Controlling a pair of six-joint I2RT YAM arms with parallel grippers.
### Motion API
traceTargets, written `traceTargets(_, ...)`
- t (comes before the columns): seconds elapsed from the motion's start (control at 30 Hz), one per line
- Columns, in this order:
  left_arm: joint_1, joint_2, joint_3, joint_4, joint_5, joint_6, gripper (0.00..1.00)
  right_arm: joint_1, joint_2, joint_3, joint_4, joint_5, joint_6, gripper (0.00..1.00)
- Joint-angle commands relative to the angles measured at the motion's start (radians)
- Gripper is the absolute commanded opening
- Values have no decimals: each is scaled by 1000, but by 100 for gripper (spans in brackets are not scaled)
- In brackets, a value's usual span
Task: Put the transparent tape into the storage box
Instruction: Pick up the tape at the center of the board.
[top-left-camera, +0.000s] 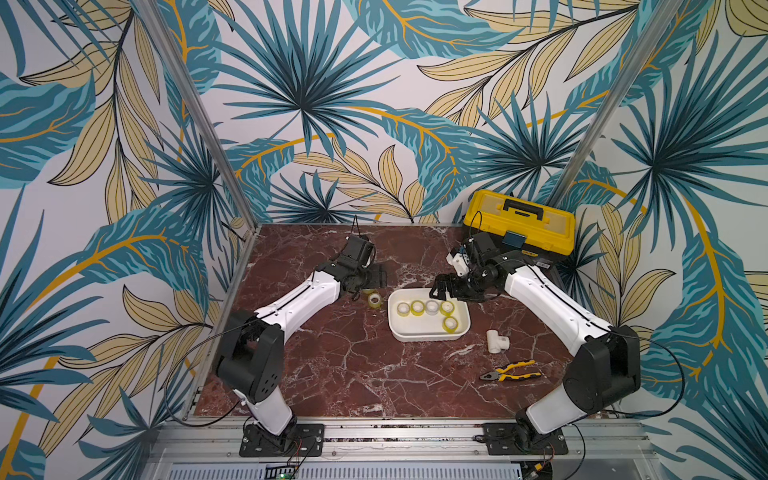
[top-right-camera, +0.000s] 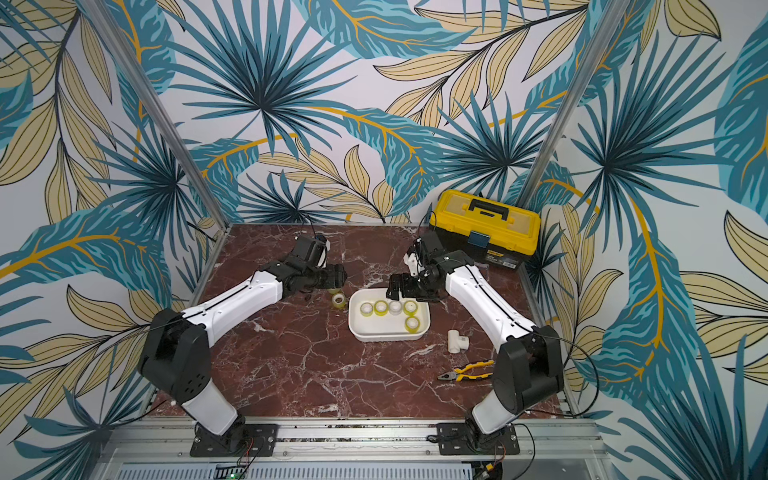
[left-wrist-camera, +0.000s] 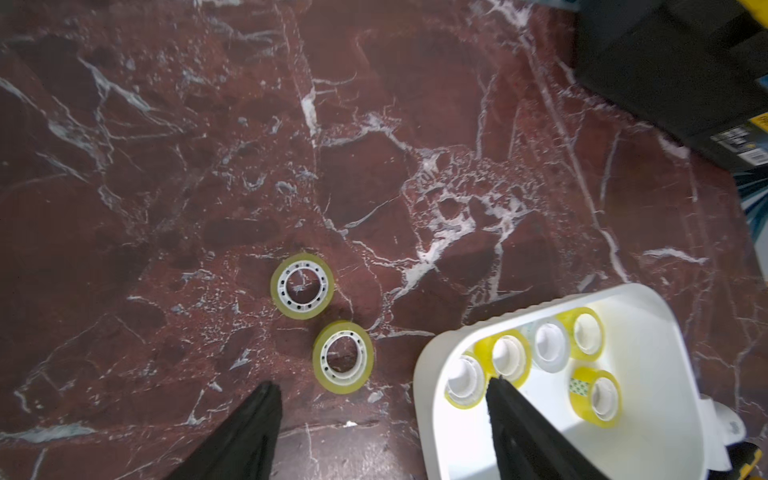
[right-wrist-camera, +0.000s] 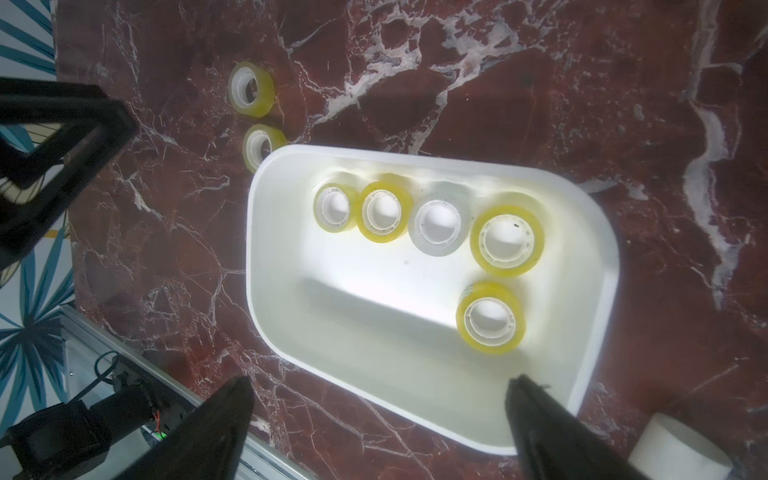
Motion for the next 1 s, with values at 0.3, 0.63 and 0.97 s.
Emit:
traceTargets(0.3,41,148,-26,52,54,-51,80,60,-1,-52,25,108,-11,100)
traceTargets(0.63,56,89,-113,25,8,-60,64,60,20,-41,28,110,7,100)
traceTargets(0.97,54,119,-139,95,26,-95,64,61,27,-38,29,109,15,100)
